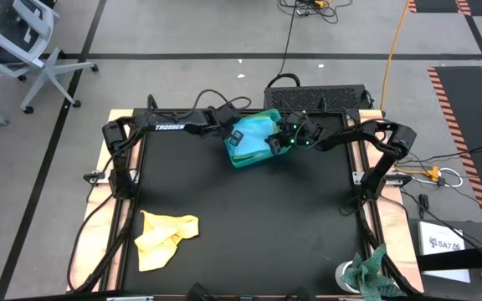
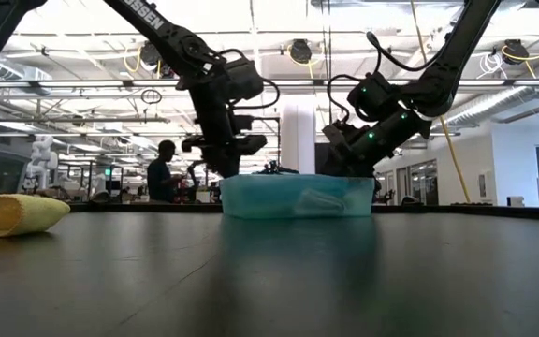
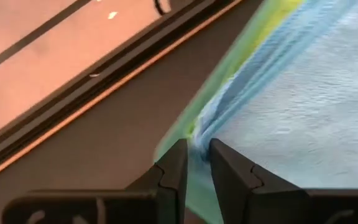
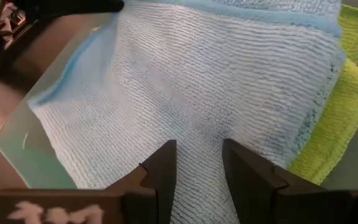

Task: Fold microfiber towels
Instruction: Put the blue microfiber towel into the blue bin, then fold the yellow microfiber towel

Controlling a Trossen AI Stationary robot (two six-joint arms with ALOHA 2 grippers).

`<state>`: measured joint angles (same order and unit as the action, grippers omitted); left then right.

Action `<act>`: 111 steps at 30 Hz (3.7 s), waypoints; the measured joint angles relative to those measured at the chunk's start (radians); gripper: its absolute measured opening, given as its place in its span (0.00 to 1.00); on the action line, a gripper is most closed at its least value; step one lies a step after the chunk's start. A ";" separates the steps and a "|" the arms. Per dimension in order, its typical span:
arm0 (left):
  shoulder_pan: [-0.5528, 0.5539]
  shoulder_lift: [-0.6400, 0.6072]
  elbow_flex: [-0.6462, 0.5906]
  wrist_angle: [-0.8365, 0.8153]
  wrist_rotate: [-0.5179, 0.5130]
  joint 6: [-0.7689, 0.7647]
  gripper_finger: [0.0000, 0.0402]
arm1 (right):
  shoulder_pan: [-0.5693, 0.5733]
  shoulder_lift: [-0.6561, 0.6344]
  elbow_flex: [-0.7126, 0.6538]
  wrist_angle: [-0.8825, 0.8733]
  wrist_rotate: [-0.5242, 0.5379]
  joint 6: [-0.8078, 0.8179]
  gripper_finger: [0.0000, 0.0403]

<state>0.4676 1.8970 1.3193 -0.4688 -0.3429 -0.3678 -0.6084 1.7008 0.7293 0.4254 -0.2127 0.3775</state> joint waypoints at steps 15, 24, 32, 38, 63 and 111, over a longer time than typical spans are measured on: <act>0.060 -0.214 0.000 -0.032 -0.051 0.034 0.18 | -0.008 -0.006 0.000 0.004 -0.027 0.008 0.30; -0.118 -0.379 0.001 -0.298 -0.073 -0.064 0.18 | 0.018 -0.218 -0.001 0.041 -0.309 0.128 0.30; -0.458 -0.423 0.001 -0.704 -0.240 -0.627 0.18 | 0.113 -0.473 0.000 -0.016 -0.321 0.135 0.30; -0.742 -0.410 0.000 -0.956 -0.218 -1.176 0.18 | 0.177 -0.592 0.000 -0.115 -0.317 0.113 0.30; -1.253 -0.158 0.000 -0.813 0.542 -1.589 0.18 | 0.247 -0.623 -0.001 -0.333 -0.312 0.045 0.30; -1.249 0.064 0.000 -0.892 0.488 -1.433 0.18 | 0.246 -0.623 -0.001 -0.332 -0.308 0.082 0.30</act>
<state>-0.7818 1.9606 1.3193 -1.3609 0.1453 -1.8011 -0.3626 1.0779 0.7288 0.0929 -0.5209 0.4591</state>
